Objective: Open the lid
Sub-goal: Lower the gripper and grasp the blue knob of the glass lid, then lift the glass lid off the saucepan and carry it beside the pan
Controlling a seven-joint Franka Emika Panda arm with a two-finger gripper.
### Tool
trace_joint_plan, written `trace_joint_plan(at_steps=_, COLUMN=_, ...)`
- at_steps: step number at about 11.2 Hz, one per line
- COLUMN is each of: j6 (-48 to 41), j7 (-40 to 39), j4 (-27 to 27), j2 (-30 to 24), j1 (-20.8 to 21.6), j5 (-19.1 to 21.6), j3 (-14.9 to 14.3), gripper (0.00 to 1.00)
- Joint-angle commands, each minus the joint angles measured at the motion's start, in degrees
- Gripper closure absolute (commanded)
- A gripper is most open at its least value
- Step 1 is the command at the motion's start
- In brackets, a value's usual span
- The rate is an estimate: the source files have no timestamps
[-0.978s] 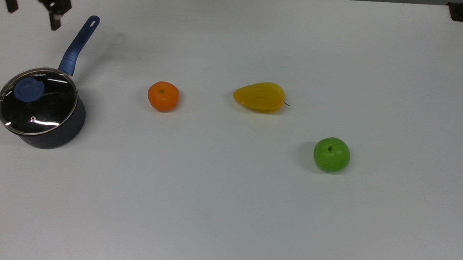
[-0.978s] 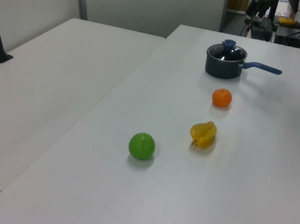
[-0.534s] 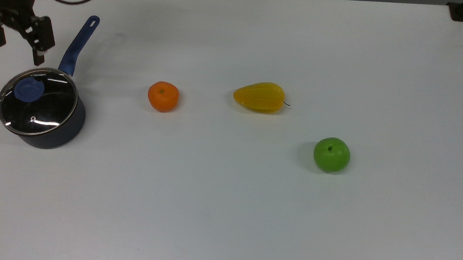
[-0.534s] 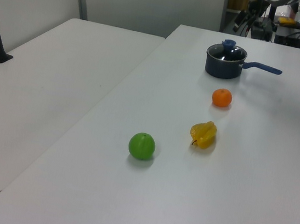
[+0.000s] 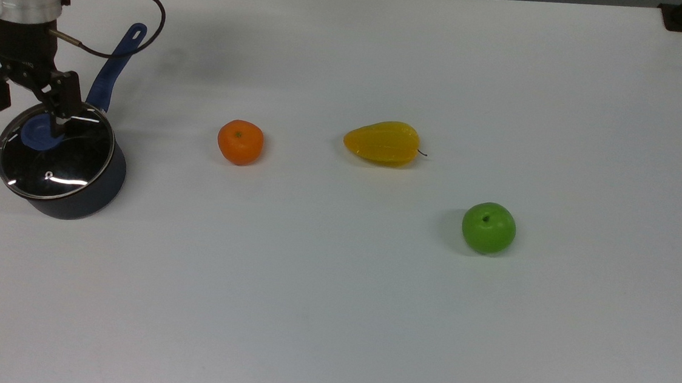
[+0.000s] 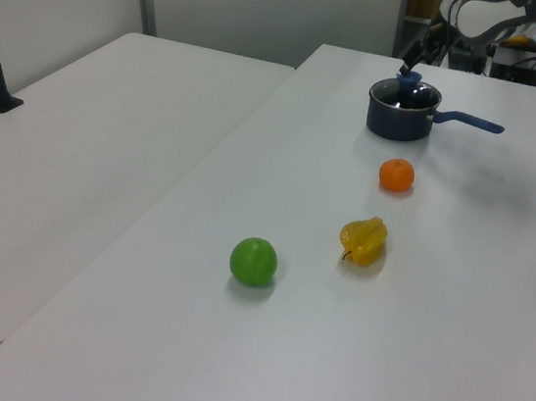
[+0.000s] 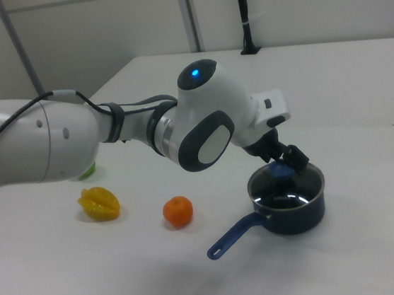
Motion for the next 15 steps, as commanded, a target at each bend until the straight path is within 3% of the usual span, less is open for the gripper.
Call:
trace_joint_plan(at_steps=1, j6=2.6, j7=-0.5, j4=-1.4, j2=0.2, j1=0.5, j5=1.2, j3=0.4, gripper=0.0)
trace_joint_plan(at_steps=6, j6=2.8, j7=-0.5, j4=-1.3, j2=1.1, j1=0.5, j5=1.1, j3=0.5, gripper=0.0)
trace_joint_plan(at_steps=13, j6=1.9, j7=-0.3, j4=-1.6, j2=-0.8, j1=0.5, j5=1.2, j3=0.5, gripper=0.41)
trace_joint_plan(at_steps=15, j6=1.1, j7=-0.3, j4=-1.6, j2=-1.9, j1=0.5, j5=1.2, j3=0.5, gripper=0.43)
